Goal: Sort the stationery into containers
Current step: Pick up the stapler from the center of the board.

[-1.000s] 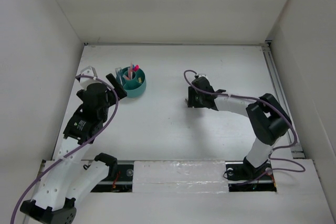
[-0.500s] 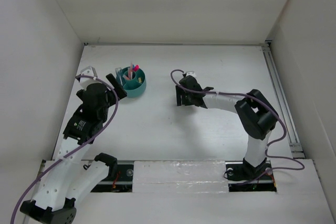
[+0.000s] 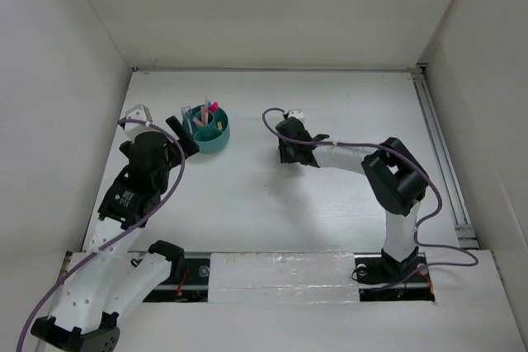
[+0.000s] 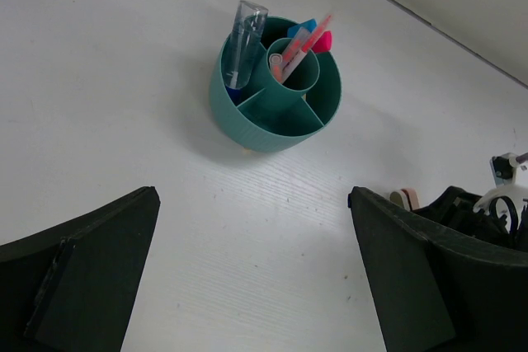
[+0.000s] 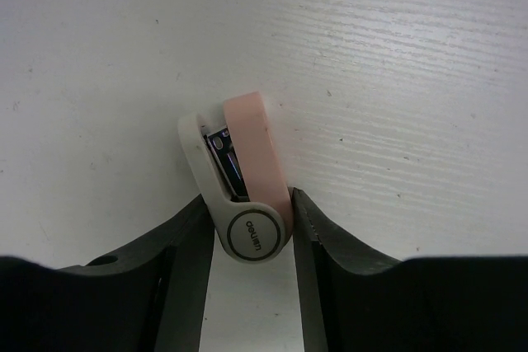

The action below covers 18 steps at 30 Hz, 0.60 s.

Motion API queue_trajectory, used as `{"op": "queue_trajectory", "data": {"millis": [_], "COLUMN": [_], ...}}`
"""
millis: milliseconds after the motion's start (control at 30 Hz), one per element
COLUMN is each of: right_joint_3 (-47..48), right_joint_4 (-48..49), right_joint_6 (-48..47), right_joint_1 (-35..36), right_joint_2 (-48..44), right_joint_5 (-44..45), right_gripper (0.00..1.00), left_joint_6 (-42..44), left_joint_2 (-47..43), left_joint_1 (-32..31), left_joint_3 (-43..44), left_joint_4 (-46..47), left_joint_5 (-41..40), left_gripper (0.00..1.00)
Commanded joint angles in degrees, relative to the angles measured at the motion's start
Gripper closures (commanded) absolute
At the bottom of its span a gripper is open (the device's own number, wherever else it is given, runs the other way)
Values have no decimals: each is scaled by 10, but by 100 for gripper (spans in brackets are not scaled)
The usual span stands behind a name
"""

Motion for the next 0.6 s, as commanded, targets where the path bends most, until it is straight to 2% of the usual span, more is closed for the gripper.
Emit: {"op": "queue_trajectory", "data": {"millis": [0,33,133,233,567], "right_joint_3": [-40,-40,-40,-40,-87], "right_joint_4": [-103,-103,-103,-97,-49], "right_joint_6": [15,15,10,10,10], "right_joint_1": [7,13,20,27,32], "right_joint_2": [70,70,70,63,-59], "right_joint_5": [-65,-65,-65,-65,-76], "right_gripper": [87,94,100,100,100], "left_joint_6": [9,9,9,9,9], "left_joint_2": [-6,-6,-6,-6,-11], "left_joint_1": [1,1,1,1,1], "left_joint_3": [-3,-3,-3,-3,-3], "left_joint_4": [18,18,18,18,29], "left_joint_5": [1,1,1,1,34], "left_gripper": [0,0,0,0,0]}}
